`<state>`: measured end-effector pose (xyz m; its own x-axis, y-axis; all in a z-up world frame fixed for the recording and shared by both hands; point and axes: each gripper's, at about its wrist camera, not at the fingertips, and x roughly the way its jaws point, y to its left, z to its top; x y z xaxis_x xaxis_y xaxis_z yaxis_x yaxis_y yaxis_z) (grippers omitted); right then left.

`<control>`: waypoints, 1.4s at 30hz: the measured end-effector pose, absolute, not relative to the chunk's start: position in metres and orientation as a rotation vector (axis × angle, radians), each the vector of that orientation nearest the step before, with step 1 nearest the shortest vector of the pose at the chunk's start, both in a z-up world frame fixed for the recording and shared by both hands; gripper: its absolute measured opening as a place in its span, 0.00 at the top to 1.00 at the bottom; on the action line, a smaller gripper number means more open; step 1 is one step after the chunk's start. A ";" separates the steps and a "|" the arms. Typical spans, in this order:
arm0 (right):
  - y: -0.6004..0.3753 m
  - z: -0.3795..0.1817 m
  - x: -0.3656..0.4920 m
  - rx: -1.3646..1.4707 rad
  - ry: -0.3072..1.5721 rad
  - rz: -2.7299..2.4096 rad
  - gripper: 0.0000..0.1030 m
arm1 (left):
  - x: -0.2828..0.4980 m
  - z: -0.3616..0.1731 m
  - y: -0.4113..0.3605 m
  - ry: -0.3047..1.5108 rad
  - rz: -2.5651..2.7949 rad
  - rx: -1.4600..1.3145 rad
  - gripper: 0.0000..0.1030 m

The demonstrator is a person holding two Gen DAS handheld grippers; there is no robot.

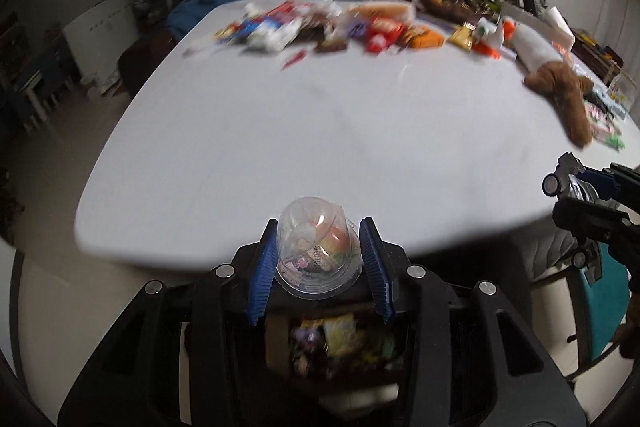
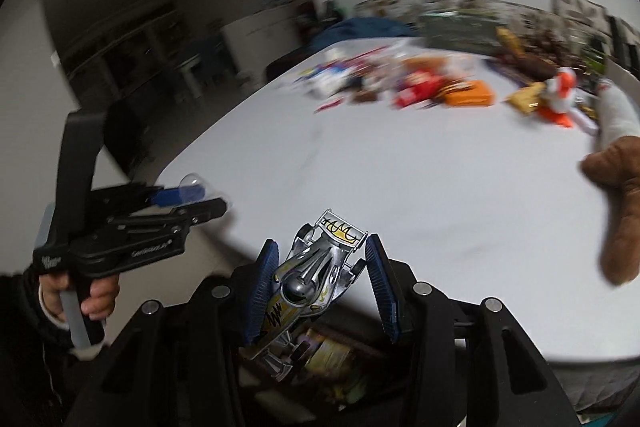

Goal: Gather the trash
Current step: 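Drop the capsule ball and silver race car into the cardboard box with both tools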

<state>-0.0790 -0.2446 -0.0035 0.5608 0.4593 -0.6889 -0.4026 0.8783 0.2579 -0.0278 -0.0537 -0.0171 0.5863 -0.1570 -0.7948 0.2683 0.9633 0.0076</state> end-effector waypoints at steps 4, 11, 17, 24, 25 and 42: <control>-0.213 -0.027 -0.109 0.002 0.892 0.574 0.56 | -0.061 -0.040 -0.032 0.975 -0.244 0.116 0.61; -0.182 -0.092 -0.116 -0.048 1.039 0.592 0.56 | -0.070 -0.107 -0.029 1.143 -0.268 0.121 0.61; -0.175 -0.158 -0.097 -0.044 1.200 0.585 0.30 | -0.057 -0.187 -0.036 1.407 -0.301 0.128 0.32; -0.185 -0.152 -0.107 -0.021 1.185 0.576 0.30 | -0.058 -0.207 -0.022 1.512 -0.294 0.071 0.32; -0.188 -0.144 -0.109 -0.028 1.170 0.572 0.30 | -0.059 -0.202 -0.020 1.498 -0.297 0.072 0.32; -0.240 0.042 -0.015 -0.050 0.621 0.252 0.05 | 0.022 0.023 0.015 0.845 -0.204 -0.030 0.15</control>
